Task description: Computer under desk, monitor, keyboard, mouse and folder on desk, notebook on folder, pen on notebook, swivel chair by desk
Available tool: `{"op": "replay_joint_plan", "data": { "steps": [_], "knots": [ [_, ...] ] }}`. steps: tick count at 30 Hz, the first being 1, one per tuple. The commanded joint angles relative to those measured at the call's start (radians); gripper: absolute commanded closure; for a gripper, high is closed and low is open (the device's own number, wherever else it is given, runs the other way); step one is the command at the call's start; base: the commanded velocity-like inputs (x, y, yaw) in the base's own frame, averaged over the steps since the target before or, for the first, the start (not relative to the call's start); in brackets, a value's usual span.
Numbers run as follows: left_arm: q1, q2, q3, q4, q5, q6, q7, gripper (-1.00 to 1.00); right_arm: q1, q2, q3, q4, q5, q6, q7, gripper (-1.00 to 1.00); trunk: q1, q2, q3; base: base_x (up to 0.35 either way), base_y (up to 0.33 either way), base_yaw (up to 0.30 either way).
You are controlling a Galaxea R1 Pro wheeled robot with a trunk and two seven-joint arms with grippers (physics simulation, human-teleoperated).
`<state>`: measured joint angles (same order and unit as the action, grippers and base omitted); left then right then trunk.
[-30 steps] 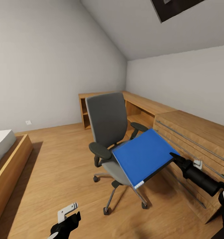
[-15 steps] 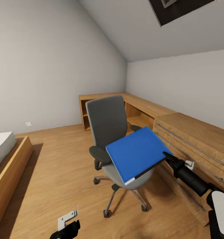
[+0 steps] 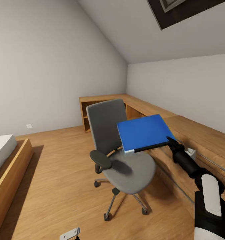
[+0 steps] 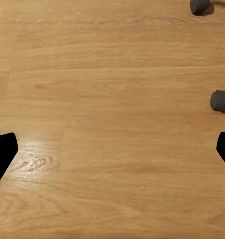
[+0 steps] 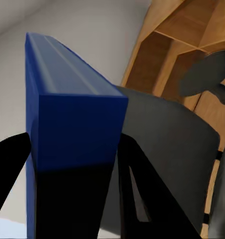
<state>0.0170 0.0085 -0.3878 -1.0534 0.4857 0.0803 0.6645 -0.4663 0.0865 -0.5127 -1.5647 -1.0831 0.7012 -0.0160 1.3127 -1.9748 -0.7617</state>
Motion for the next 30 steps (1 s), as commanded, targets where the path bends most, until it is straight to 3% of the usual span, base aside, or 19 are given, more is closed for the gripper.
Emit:
{"op": "replay_joint_plan", "data": {
  "steps": [1, 3, 6, 13, 19, 30],
  "knots": [
    [0.000, 0.001, -0.003, 0.000, 0.002, 0.005, 0.006, -1.00, -0.007, 0.004, -0.001, 0.000, -0.018, -0.017, -0.027, 1.00, -0.004, 0.007, 0.002, 0.000, 0.000, 0.000],
    [0.000, 0.001, -0.003, 0.004, 0.002, 0.002, 0.006, -1.00, -0.021, 0.025, 0.005, 0.010, -0.084, -0.081, -0.092, 1.00, -0.012, 0.021, 0.009, 0.000, 0.000, 0.000],
    [0.000, 0.003, -0.001, 0.012, 0.003, 0.000, 0.005, -1.00, -0.028, 0.039, 0.009, 0.044, -0.149, -0.110, -0.122, 1.00, -0.023, 0.042, 0.018, 0.000, 0.000, 0.000],
    [0.000, 0.001, 0.001, 0.039, 0.002, -0.005, 0.004, -1.00, -0.029, 0.043, 0.009, 0.052, -0.246, -0.122, -0.135, 1.00, -0.050, 0.091, 0.040, 0.000, 0.000, 0.000],
    [0.000, 0.001, 0.000, 0.042, 0.001, -0.006, 0.004, -1.00, -0.011, 0.040, 0.009, 0.051, -0.281, -0.123, -0.136, 1.00, -0.073, 0.133, 0.059, 0.000, 0.000, 0.000],
    [0.000, -0.001, 0.000, 0.062, 0.004, -0.015, 0.004, -1.00, 0.008, 0.039, 0.009, 0.038, -0.287, -0.123, -0.133, 1.00, -0.115, 0.210, 0.093, 0.000, 0.000, 0.000]
  ]
}}
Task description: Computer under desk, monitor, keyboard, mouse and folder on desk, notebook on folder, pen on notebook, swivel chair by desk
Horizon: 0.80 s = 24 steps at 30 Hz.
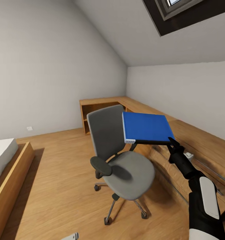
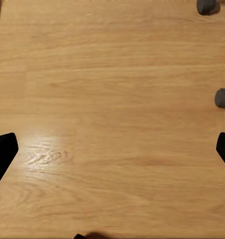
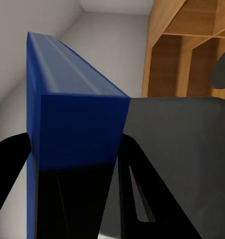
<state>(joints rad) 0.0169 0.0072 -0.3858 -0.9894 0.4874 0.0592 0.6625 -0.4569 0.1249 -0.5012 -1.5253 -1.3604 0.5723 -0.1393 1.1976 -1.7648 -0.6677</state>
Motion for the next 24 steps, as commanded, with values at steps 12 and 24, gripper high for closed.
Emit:
{"op": "replay_joint_plan", "data": {
  "steps": [12, 24],
  "knots": [
    [0.000, -0.029, -0.005, 0.088, -0.003, -0.057, 0.006, -1.00, 0.001, 0.001, -0.005, 0.003, -0.005, -0.005, -0.049, 1.00, -0.046, 0.084, 0.035, 0.000, 0.000, -0.023],
    [0.000, -0.022, 0.002, 0.219, 0.002, -0.054, 0.002, -1.00, 0.001, -0.003, -0.008, -0.017, -0.002, -0.001, -0.055, 1.00, -0.092, 0.168, 0.058, 0.000, 0.000, -0.186]
  ]
}}
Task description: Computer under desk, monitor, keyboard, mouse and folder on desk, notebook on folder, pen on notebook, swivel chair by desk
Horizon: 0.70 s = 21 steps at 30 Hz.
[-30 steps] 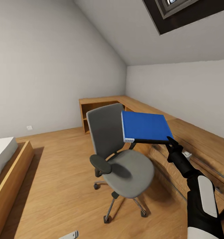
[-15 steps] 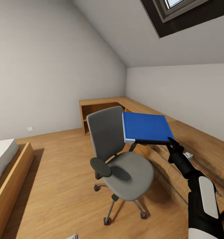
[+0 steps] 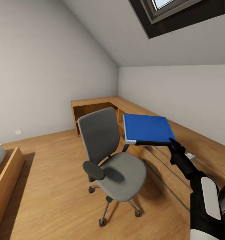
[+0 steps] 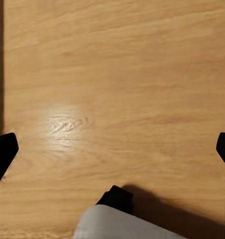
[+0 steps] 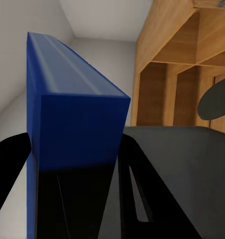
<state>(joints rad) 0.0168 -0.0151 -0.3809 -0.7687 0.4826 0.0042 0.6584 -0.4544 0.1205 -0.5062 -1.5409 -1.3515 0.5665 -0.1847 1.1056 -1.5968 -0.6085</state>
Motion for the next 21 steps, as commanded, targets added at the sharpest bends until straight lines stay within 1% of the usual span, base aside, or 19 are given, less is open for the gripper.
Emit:
{"op": "replay_joint_plan", "data": {
  "steps": [1, 2, 3, 4, 6, 7, 8, 9, 10, 11, 12, 13, 15, 18, 20, 21],
  "knots": [
    [0.000, 0.005, -0.003, 0.036, 0.007, 0.000, -0.003, -1.00, -0.001, 0.001, -0.003, -0.002, -0.011, 0.005, -0.010, 1.00, -0.004, 0.007, 0.001, 0.000, 0.000, -0.195],
    [0.000, 0.008, -0.003, 0.069, 0.007, -0.001, -0.016, -1.00, -0.001, 0.001, -0.003, -0.002, -0.011, 0.005, -0.010, 1.00, -0.008, 0.014, 0.003, 0.000, 0.000, -0.196],
    [0.000, 0.012, -0.003, 0.117, 0.008, 0.000, -0.059, -1.00, -0.001, 0.001, -0.003, -0.002, -0.011, 0.005, -0.010, 1.00, -0.012, 0.021, 0.005, 0.000, 0.000, -0.197],
    [0.001, 0.014, -0.003, 0.159, 0.007, 0.002, -0.123, -1.00, -0.001, 0.001, -0.002, -0.002, -0.011, 0.005, -0.010, 1.00, -0.015, 0.028, 0.007, 0.000, 0.000, -0.197],
    [0.000, 0.015, -0.003, 0.187, 0.007, 0.003, -0.162, -1.00, -0.001, 0.002, -0.002, -0.001, -0.011, 0.005, -0.010, 1.00, -0.023, 0.042, 0.011, 0.000, 0.000, -0.197],
    [-0.002, 0.017, -0.003, 0.219, 0.007, 0.004, -0.189, -1.00, -0.001, 0.002, -0.002, -0.001, -0.011, 0.005, -0.010, 1.00, -0.027, 0.049, 0.013, 0.000, 0.000, -0.198],
    [-0.018, 0.019, -0.002, 0.268, 0.008, 0.004, -0.215, -1.00, 0.004, 0.002, -0.002, -0.002, -0.011, 0.005, -0.010, 1.00, -0.031, 0.056, 0.015, 0.000, 0.000, -0.198],
    [-0.026, 0.020, -0.002, 0.284, 0.010, 0.004, -0.221, -1.00, 0.006, 0.002, -0.002, -0.002, -0.011, 0.005, -0.010, 1.00, -0.035, 0.063, 0.017, 0.000, 0.000, -0.198],
    [-0.051, 0.024, -0.001, 0.323, 0.023, 0.004, -0.233, -1.00, 0.010, 0.002, -0.002, -0.002, -0.011, 0.005, -0.010, 1.00, -0.038, 0.070, 0.019, 0.000, 0.000, -0.198],
    [-0.065, 0.027, 0.001, 0.342, 0.040, 0.003, -0.238, -1.00, 0.011, 0.002, -0.002, -0.002, -0.011, 0.005, -0.010, 1.00, -0.042, 0.077, 0.021, 0.000, 0.000, -0.198],
    [-0.078, 0.033, 0.006, 0.359, 0.072, 0.003, -0.244, -1.00, 0.013, 0.002, -0.002, -0.002, -0.011, 0.005, -0.010, 1.00, -0.046, 0.084, 0.023, 0.000, 0.000, -0.198],
    [-0.083, 0.038, 0.008, 0.366, 0.094, 0.004, -0.249, -1.00, 0.014, 0.002, -0.002, -0.002, -0.011, 0.005, -0.010, 1.00, -0.050, 0.091, 0.025, 0.000, 0.000, -0.198],
    [-0.088, 0.047, 0.009, 0.374, 0.124, 0.004, -0.261, -1.00, 0.015, 0.001, -0.002, -0.001, -0.010, 0.004, -0.010, 1.00, -0.058, 0.105, 0.028, 0.000, 0.000, -0.198],
    [-0.091, 0.051, 0.010, 0.377, 0.138, 0.002, -0.273, -1.00, 0.015, 0.002, -0.002, 0.001, -0.010, 0.004, -0.010, 1.00, -0.069, 0.126, 0.034, 0.000, 0.000, -0.198],
    [-0.091, 0.052, 0.011, 0.378, 0.142, -0.006, -0.277, -1.00, 0.015, 0.002, -0.002, 0.003, -0.009, 0.004, -0.009, 1.00, -0.077, 0.140, 0.038, 0.000, 0.000, -0.198],
    [-0.092, 0.052, 0.011, 0.378, 0.143, -0.012, -0.277, -1.00, 0.015, 0.001, -0.002, 0.003, -0.009, 0.004, -0.009, 1.00, -0.077, 0.140, 0.037, 0.000, 0.000, -0.198]
  ]
}}
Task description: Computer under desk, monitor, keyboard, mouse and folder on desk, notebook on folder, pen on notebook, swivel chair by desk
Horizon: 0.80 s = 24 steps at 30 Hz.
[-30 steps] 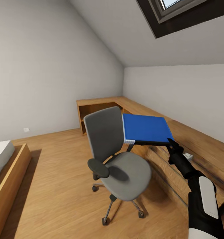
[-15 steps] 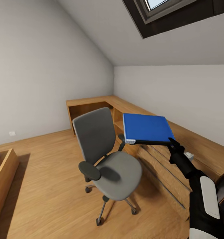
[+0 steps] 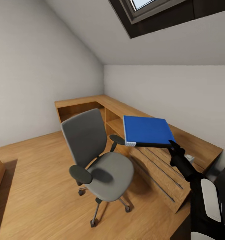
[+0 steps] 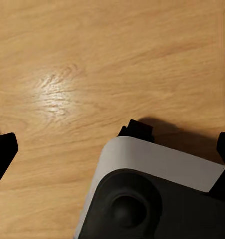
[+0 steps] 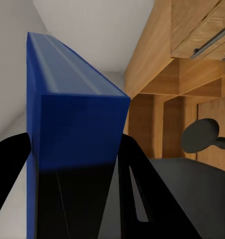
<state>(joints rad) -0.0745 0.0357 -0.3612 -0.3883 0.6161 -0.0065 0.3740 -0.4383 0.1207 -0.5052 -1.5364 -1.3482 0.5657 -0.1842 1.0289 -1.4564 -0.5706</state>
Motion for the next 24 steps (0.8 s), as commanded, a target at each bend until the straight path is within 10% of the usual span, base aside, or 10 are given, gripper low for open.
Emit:
{"op": "replay_joint_plan", "data": {
  "steps": [1, 8, 24],
  "knots": [
    [0.000, 0.001, -0.008, -0.002, 0.010, -0.022, 0.006, -1.00, -0.001, 0.001, -0.003, -0.001, -0.011, 0.005, -0.010, 1.00, 0.000, -0.001, -0.002, 0.000, 0.000, -0.199],
    [-0.001, -0.007, -0.010, 0.040, 0.011, -0.255, 0.005, -1.00, -0.001, 0.002, -0.003, 0.002, -0.010, 0.004, -0.009, 1.00, 0.000, -0.001, -0.011, 0.000, 0.000, -0.199],
    [-0.001, -0.013, -0.013, 0.081, 0.010, -0.286, 0.005, -1.00, -0.001, 0.000, -0.003, 0.007, -0.008, 0.002, -0.016, 1.00, 0.000, -0.001, -0.030, -0.140, 0.000, -0.199]
  ]
}}
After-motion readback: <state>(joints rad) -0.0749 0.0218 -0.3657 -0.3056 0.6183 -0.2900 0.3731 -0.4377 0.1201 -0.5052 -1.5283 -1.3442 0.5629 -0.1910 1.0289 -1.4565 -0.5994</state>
